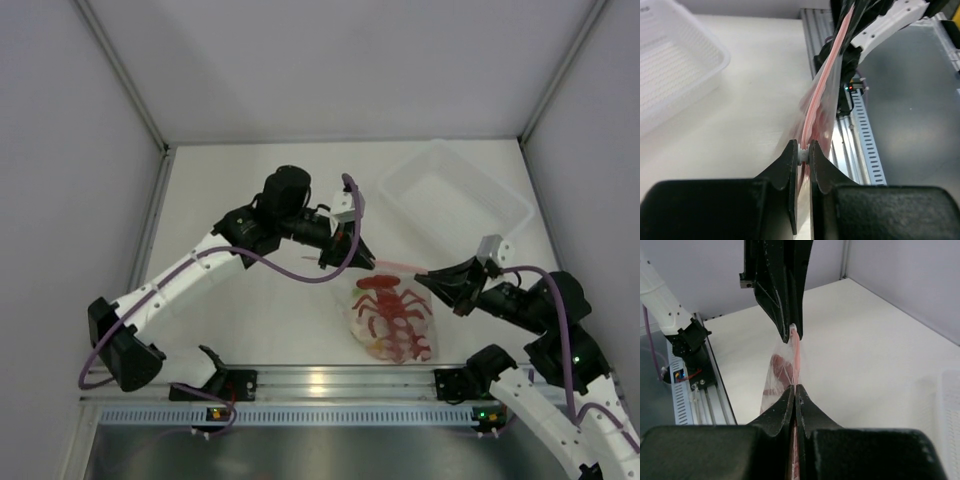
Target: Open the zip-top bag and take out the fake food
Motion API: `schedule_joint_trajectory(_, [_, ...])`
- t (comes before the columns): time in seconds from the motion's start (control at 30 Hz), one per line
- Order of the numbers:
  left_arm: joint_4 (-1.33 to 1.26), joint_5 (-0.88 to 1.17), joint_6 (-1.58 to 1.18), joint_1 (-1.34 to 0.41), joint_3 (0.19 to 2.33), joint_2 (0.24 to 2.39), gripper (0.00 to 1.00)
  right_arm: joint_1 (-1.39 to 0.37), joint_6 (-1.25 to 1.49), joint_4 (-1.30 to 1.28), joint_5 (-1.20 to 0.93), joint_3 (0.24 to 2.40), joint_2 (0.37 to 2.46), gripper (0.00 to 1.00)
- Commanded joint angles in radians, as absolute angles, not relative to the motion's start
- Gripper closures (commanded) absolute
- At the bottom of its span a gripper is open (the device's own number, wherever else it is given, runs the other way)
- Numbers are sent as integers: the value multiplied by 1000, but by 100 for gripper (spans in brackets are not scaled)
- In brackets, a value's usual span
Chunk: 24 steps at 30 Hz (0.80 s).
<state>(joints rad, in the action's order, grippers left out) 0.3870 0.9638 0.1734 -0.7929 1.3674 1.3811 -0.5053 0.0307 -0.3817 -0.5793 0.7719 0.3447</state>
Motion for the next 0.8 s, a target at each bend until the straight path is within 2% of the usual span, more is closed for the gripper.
schedule_joint_trajectory(0.0, [387, 810, 186, -726, 1273, 1284, 100, -495, 47, -249, -494, 790, 295, 100])
schedule_joint_trajectory(0.1, [384, 607, 120, -704, 1192, 1244, 100, -495, 101, -207, -370, 763, 258, 100])
schedule_joint_trajectory(0.23, [379, 562, 45, -683, 1132, 1186, 100, -494, 117, -193, -342, 747, 233, 100])
schedule_joint_trajectory(0.4, [379, 393, 14, -683, 1091, 1074, 100, -494, 80, -250, -307, 782, 215, 100])
schedule_joint_trajectory(0.57, [379, 310, 20, -683, 1072, 1023, 100, -494, 37, -336, -287, 834, 201, 100])
schedule_joint_trajectory(0.77, [382, 342, 11, -683, 1066, 986, 100, -494, 9, -383, -284, 879, 201, 100])
